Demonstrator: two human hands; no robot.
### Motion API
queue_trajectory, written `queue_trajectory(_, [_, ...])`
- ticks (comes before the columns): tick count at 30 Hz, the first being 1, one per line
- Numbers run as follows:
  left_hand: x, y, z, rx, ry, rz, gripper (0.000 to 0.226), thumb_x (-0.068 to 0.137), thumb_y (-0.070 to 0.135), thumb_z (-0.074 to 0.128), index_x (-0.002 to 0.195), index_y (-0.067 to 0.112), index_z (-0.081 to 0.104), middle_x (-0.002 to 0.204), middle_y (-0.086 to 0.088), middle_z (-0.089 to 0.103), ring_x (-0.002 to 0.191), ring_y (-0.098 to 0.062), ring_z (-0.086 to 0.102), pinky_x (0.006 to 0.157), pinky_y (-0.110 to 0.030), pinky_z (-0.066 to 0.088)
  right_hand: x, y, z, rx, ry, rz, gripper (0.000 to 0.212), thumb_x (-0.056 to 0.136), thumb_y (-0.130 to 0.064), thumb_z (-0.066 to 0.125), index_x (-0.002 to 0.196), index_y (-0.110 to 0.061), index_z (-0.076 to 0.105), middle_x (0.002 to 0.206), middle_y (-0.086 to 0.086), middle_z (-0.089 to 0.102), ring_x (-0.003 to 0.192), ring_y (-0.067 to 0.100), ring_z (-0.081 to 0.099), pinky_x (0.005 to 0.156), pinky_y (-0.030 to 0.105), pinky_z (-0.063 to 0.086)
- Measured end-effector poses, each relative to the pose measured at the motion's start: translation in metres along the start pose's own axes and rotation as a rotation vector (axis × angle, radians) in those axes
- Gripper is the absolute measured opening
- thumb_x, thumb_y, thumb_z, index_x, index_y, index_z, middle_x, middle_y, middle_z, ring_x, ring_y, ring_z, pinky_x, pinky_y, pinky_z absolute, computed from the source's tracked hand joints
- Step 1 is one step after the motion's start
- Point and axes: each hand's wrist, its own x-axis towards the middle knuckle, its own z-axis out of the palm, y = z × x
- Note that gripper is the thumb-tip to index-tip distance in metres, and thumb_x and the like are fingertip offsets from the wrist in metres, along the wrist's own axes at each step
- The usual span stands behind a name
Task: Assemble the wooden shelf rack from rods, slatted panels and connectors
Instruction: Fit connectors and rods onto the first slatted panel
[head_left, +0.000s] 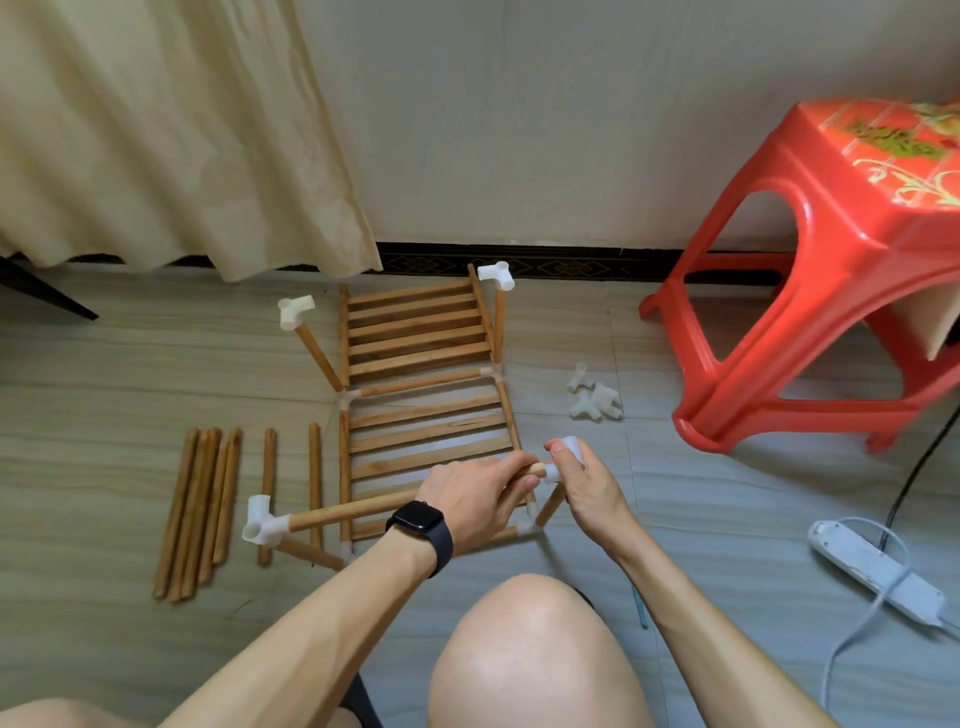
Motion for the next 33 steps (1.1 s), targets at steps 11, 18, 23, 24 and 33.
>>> queue_trajectory(11, [0.004, -0.001, 0.003, 0.013, 0.014, -0.014, 0.035, 0.104, 0.055, 0.026, 0.127, 0.036, 0.044, 0.098, 0.009, 0.063, 0.073, -0.015, 0.052, 0.059, -0.033, 0.047, 0.0, -0.002, 0.007, 0.037, 0.037, -0.004, 0.037, 0.105, -0.042, 0.038, 0.11, -0.012, 0.06, 0.094, 0.003, 0.059, 0.081, 0.007, 0.051, 0.068, 0.024, 0.04])
queue_trajectory(18, [0.006, -0.001, 0.003, 0.011, 0.012, -0.015, 0.031, 0.105, 0.055, 0.025, 0.118, 0.034, 0.043, 0.093, 0.01, 0.061, 0.072, -0.018, 0.053, 0.061, -0.036, 0.05, 0.001, -0.003, 0.008, 0.033, 0.045, -0.002, 0.036, 0.105, -0.042, 0.038, 0.11, -0.013, 0.058, 0.093, 0.004, 0.057, 0.079, 0.008, 0.049, 0.066, 0.026, 0.039])
queue_trajectory(23, [0.009, -0.003, 0.004, 0.041, 0.014, -0.015, 0.031, 0.105, 0.055, 0.024, 0.117, 0.033, 0.043, 0.092, 0.007, 0.062, 0.072, -0.02, 0.057, 0.061, -0.039, 0.053, 0.004, -0.006, 0.01, 0.054, 0.058, 0.0, 0.036, 0.106, -0.041, 0.039, 0.112, -0.011, 0.058, 0.094, 0.004, 0.058, 0.08, 0.007, 0.05, 0.066, 0.024, 0.04])
queue_trajectory(24, [0.009, -0.003, 0.004, 0.043, 0.016, -0.014, 0.031, 0.105, 0.055, 0.024, 0.117, 0.033, 0.043, 0.092, 0.006, 0.062, 0.072, -0.02, 0.057, 0.061, -0.039, 0.053, 0.004, -0.007, 0.011, 0.06, 0.061, 0.002, 0.035, 0.106, -0.041, 0.039, 0.11, -0.012, 0.057, 0.092, 0.003, 0.058, 0.079, 0.008, 0.05, 0.066, 0.024, 0.039])
queue_trajectory(33, [0.013, -0.003, 0.003, 0.056, 0.029, -0.021, 0.033, 0.105, 0.055, 0.022, 0.116, 0.031, 0.043, 0.094, 0.007, 0.061, 0.073, -0.021, 0.058, 0.06, -0.037, 0.05, 0.005, -0.012, 0.015, 0.098, 0.1, -0.007, 0.028, 0.105, -0.039, 0.041, 0.1, -0.014, 0.054, 0.085, -0.001, 0.056, 0.075, 0.008, 0.049, 0.064, 0.024, 0.04])
